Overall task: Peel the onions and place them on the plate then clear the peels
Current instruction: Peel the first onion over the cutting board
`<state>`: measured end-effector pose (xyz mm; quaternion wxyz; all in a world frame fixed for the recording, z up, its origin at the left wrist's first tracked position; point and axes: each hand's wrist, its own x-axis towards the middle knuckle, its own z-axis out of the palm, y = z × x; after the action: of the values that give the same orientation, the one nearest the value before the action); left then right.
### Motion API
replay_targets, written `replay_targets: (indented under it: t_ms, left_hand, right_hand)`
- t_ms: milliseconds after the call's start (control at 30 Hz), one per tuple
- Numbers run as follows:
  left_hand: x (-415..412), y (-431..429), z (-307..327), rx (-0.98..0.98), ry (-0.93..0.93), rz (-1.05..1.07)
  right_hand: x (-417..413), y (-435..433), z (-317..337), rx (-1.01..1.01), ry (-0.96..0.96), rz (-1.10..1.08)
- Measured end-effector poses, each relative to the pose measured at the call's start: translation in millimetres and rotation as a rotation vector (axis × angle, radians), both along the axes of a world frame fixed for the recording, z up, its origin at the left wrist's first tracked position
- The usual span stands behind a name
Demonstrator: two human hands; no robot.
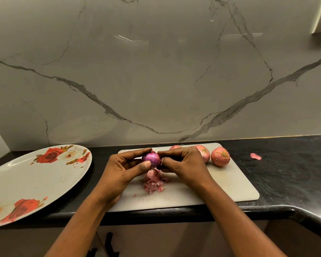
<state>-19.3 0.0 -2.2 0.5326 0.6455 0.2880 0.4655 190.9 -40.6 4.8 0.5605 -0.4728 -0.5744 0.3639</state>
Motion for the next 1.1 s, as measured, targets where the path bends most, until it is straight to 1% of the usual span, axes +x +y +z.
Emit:
replay_targets:
  t_ms: [233, 433, 633, 967, 1100]
  left_hand:
    - [1.9, 0.1, 0.5, -0.005, -0.028, 0.032]
    - [2.7, -0.6, 1.1, -0.015, -0.008, 0.062]
    - [0.9, -0.7, 1.5, -0.015, 0.004, 0.092]
    - [2.3, -1.9, 2.8, -0.005, 0.020, 0.136]
    - [2.4, -1.1, 2.7, -0.034, -0.009, 0.108]
  right_hand:
    - [-0.2, 3.3, -3.2, -0.016, 0.027, -0.068]
    - [-1.7, 1.0, 0.7, -0.041, 0.056, -0.040]
    - [-3.5, -1.4, 1.5, -0.065, 0.033, -0.042]
    - [-0.3, 0.7, -0.4, -0.043, -0.035, -0.063]
    - [-0.5, 1.0, -0.8, -0.055, 0.043, -0.052]
